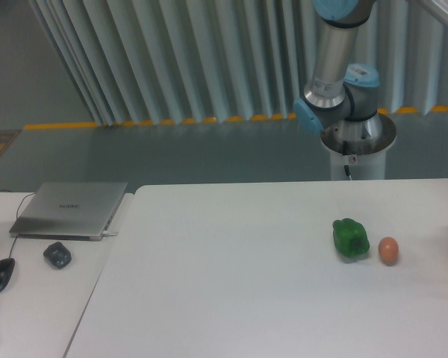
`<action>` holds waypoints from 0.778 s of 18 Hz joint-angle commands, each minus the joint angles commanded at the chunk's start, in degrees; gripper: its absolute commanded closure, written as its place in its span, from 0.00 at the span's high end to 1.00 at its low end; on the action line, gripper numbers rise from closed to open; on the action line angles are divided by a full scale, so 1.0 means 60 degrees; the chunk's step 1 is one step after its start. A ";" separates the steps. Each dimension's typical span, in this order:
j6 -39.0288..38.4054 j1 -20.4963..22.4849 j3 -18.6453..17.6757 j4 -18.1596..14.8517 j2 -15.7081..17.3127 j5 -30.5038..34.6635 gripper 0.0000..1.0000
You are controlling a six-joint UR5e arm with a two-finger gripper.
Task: Place the yellow pepper in a basket
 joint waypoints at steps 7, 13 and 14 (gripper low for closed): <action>-0.2169 -0.0688 0.0117 -0.0248 0.0220 -0.1860 1.00; -0.3372 -0.1844 0.0848 -0.1404 0.0220 -0.1860 1.00; -0.3358 -0.1962 0.0951 -0.1580 0.0220 -0.1860 1.00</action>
